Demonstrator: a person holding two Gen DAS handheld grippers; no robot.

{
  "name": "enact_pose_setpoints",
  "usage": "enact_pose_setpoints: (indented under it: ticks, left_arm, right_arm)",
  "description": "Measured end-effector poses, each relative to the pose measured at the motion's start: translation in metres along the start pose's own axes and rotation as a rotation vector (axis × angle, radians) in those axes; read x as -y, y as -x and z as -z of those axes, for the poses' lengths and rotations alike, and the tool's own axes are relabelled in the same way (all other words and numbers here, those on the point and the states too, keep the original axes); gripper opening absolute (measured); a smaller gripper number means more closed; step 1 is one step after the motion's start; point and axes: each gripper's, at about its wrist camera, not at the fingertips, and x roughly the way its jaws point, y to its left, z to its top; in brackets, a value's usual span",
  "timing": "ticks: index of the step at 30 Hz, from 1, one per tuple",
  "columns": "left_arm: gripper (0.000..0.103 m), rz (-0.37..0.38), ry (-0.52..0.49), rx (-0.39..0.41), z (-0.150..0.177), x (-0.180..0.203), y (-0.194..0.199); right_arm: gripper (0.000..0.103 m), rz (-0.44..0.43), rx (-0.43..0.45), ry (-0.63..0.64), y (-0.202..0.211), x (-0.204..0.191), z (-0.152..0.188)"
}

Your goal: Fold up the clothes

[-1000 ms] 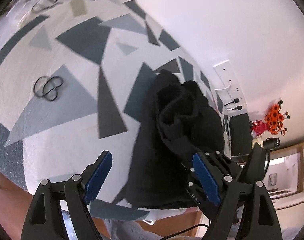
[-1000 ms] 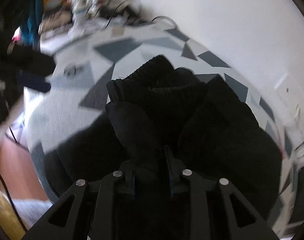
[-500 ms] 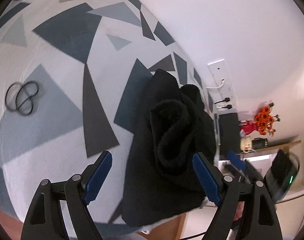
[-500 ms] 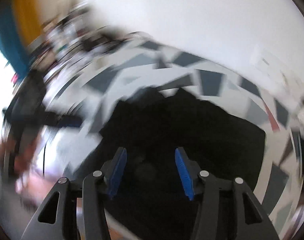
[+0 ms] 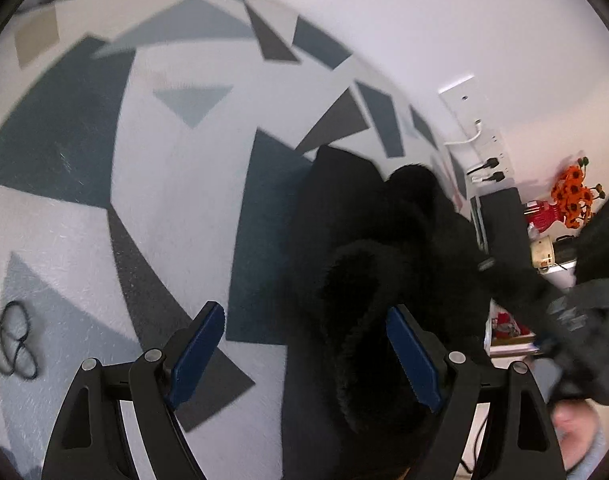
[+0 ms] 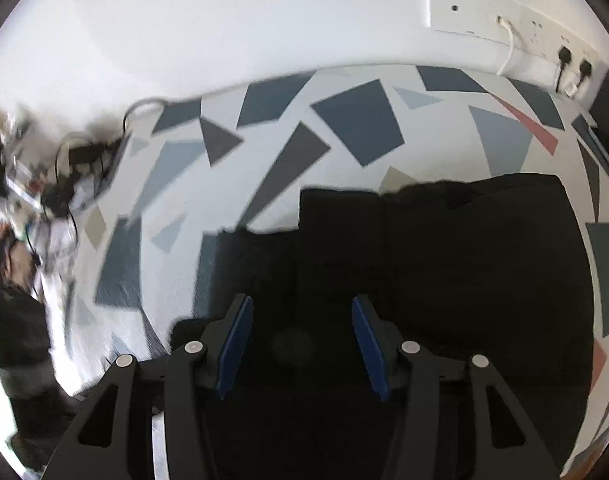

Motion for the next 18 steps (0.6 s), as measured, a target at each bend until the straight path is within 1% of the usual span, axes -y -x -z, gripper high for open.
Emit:
enact_pose_setpoints:
  ticks: [2, 4, 8, 12, 13, 15, 18]
  left_arm:
    - [0.083, 0.008, -0.014, 0.003, -0.001, -0.001, 0.002]
    - [0.083, 0.006, -0.033, -0.006, -0.001, 0.0, 0.004]
    - [0.083, 0.004, -0.049, -0.028, -0.001, 0.001, 0.006]
    - [0.083, -0.017, -0.061, -0.037, 0.001, 0.003, 0.006]
    - [0.083, -0.032, -0.069, -0.04, 0.001, 0.006, 0.005]
    - [0.083, -0.068, -0.088, -0.045, 0.001, 0.01, 0.003]
    - [0.083, -0.114, -0.102, -0.048, 0.001, 0.014, 0.003]
  right_arm:
    - [0.055, 0.019, 0.013, -0.01, 0.003, -0.001, -0.004]
    - [0.055, 0.036, -0.025, -0.001, -0.007, -0.007, -0.006]
    - [0.056, 0.162, -0.087, 0.06, -0.027, -0.021, -0.001]
    - [0.055, 0.191, -0.111, 0.051, -0.015, -0.012, 0.01]
    - [0.054, 0.208, -0.126, 0.055, -0.012, -0.008, 0.015]
    - [0.045, 0.243, -0.157, 0.062, -0.007, 0.0, 0.024]
    - [0.042, 0.272, -0.173, 0.07, -0.005, 0.005, 0.028]
